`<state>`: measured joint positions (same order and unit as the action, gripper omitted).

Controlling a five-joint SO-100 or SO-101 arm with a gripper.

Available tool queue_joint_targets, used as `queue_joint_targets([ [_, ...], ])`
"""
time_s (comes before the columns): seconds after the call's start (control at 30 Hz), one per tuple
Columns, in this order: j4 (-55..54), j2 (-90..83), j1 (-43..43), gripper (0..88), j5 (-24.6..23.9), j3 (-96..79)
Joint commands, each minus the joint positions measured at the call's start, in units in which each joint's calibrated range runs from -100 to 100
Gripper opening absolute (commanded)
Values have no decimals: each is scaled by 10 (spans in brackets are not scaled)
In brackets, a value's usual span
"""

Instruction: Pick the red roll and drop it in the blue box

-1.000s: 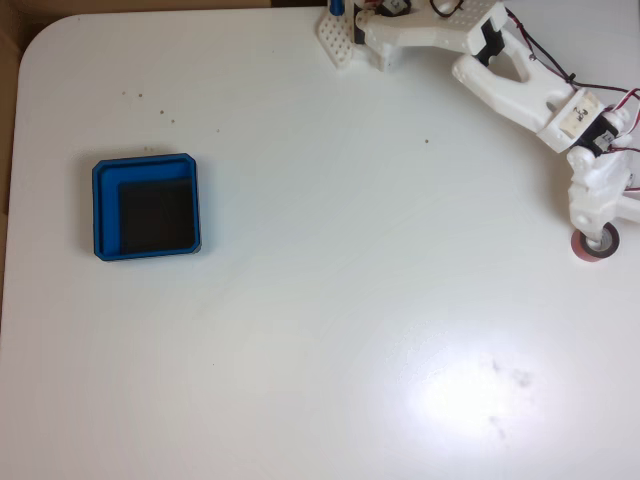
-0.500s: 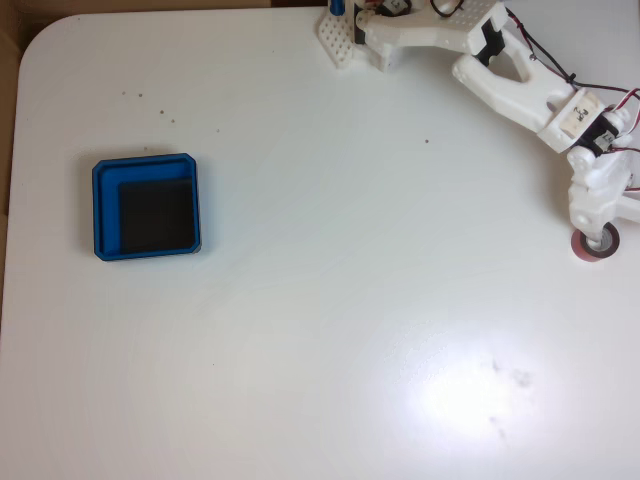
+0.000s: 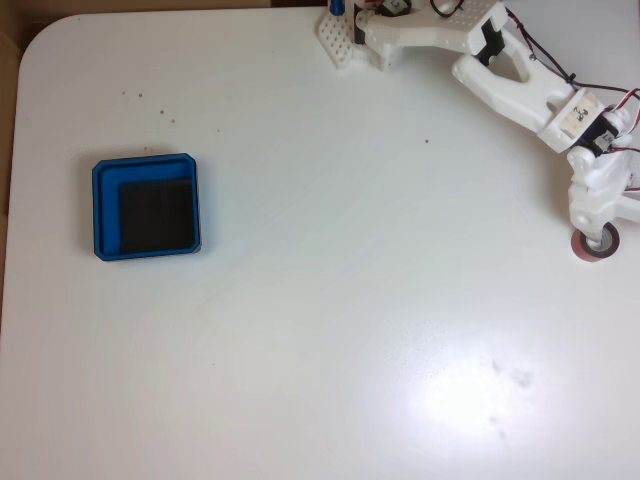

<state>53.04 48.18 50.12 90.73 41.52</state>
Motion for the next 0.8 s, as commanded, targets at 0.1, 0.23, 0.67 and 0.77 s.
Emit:
queue_joint_targets([
  [0.1, 5, -11, -6, 31, -3, 34],
  [0.23, 5, -11, -6, 3, -2, 34],
  [0.67, 5, -18, -5, 5, -1, 34],
  [0.77, 5, -29, -5, 5, 2, 34],
])
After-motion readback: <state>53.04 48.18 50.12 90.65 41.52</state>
